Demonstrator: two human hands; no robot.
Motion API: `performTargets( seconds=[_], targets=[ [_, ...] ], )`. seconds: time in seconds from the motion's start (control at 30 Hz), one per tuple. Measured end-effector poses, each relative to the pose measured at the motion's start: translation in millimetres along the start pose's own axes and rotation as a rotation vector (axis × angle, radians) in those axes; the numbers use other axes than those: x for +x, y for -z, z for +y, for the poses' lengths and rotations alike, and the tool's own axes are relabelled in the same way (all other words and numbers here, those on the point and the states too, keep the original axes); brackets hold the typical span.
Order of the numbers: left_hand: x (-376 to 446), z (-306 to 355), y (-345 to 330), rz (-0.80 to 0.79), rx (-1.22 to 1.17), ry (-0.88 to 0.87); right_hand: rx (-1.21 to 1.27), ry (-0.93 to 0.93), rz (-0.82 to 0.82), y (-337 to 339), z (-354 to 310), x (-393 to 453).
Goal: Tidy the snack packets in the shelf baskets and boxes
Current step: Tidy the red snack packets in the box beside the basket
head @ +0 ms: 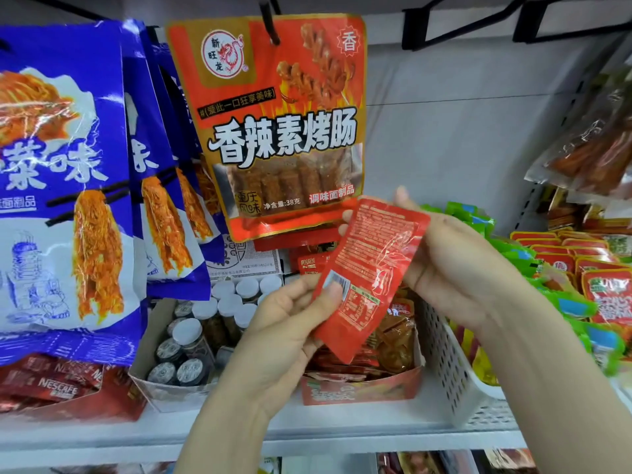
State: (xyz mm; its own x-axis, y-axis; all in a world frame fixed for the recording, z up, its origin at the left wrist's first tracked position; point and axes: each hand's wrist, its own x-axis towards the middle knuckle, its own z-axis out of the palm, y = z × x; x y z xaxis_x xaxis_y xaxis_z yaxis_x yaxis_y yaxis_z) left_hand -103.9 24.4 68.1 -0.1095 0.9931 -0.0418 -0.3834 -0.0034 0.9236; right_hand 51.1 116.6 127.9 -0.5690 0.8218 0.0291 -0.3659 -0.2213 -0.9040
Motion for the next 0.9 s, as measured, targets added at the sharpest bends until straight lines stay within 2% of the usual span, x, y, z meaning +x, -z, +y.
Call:
performTargets(
  seconds=[0.1, 0.17, 0.27, 0.37, 0.43, 0.57, 0.67, 0.7, 0.77, 0.8, 0.9],
  targets=[
    [0, -1, 3, 0.158, 0.128, -0.124, 0.007, -0.029, 0.013, 3, -3, -2],
    [-1, -3, 4, 0.205, 0.216, -0.171, -0.094, 0.026, 0.005, 4, 1, -3],
    [-4, -3, 4, 0.171, 0.298, -0.194, -0.206, 0.102, 0.096, 6, 6, -3],
    [-6, -3, 4, 0.127, 0.335, -0.189, -0.203, 0.105, 0.141, 9, 5, -3],
    [-6, -3, 3, 0.088, 0.26, -0.156, -0.191, 0.108, 0.147, 11, 3, -3],
    [-10, 2, -1, -0.162, -0.198, 0.097, -0.095, 0.116, 0.027, 10, 3, -6],
    [-14, 0, -7, -0.356, -0.33, 0.208, -0.104, 0.154, -0.07, 4, 7, -6],
    [-15, -2, -7, -0.369, -0.369, 0.214, -0.127, 0.168, -0.073, 3, 7, -6],
    [-14, -1, -9, -0.299, -0.358, 0.169, -0.174, 0.171, -0.044, 5, 5, -5],
    [-13, 0, -9, -0.207, -0.273, 0.125, -0.187, 0.151, -0.027, 7, 3, -5],
    [-9, -1, -1, 0.142, 0.17, -0.042, -0.231, 0.037, 0.007, 14, -3, -6]
  ],
)
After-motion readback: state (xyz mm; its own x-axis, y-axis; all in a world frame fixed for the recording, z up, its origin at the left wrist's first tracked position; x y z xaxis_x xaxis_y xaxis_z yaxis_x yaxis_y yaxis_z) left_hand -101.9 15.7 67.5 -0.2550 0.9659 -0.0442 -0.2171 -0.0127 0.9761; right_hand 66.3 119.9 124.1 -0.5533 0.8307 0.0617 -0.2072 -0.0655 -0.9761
